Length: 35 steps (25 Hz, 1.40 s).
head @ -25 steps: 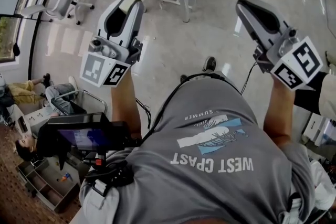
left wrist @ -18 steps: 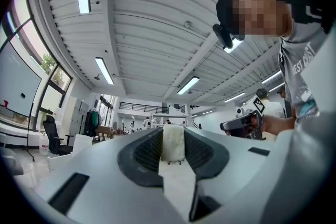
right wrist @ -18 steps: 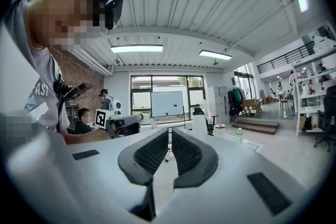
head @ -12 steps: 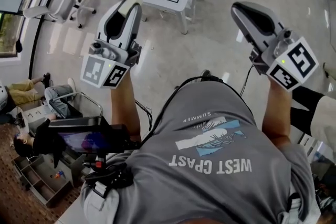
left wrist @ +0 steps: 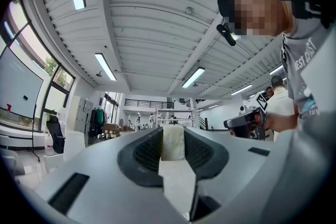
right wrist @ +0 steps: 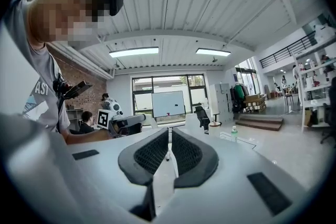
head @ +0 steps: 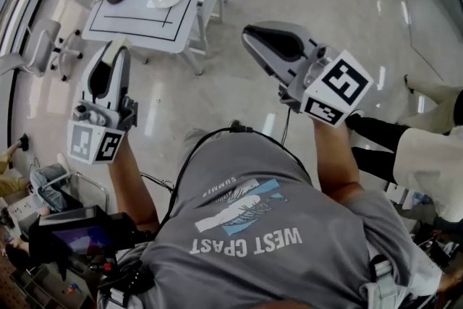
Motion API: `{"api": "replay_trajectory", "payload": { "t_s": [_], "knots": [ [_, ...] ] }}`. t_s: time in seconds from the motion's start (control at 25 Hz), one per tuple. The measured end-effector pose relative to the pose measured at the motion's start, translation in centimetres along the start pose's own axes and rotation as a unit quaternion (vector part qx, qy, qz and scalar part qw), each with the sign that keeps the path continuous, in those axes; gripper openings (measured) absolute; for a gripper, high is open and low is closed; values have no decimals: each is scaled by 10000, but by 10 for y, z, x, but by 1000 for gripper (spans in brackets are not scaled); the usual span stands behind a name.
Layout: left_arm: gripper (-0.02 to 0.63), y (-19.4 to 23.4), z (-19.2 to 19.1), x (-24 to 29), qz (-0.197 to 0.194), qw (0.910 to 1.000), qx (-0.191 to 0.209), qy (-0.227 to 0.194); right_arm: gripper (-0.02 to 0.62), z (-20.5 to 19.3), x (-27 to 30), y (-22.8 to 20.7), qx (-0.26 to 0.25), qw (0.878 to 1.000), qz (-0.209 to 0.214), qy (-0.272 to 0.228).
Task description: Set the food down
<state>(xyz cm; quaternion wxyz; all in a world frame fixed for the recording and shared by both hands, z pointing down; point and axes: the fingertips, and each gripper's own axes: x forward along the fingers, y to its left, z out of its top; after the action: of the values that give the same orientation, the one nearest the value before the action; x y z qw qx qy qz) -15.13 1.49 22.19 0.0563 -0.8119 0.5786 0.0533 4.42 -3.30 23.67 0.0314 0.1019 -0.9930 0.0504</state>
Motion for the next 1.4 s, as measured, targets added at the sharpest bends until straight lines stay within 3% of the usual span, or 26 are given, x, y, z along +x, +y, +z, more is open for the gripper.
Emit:
{"api": "replay_trajectory", "payload": {
  "t_s": [0.24, 0.96, 1.4],
  "knots": [
    [103, -1, 8, 32, -188, 9998, -71, -33, 8, 15, -11, -21, 34, 9998, -194, 67],
    [103, 137, -20, 70, -607, 9974, -385, -56, 8, 21, 121, -55, 13, 9978, -587, 322],
    [103, 177, -48, 133, -395, 9977, -526, 160, 8, 22, 142, -117, 169, 9977, -471, 453]
  ]
}}
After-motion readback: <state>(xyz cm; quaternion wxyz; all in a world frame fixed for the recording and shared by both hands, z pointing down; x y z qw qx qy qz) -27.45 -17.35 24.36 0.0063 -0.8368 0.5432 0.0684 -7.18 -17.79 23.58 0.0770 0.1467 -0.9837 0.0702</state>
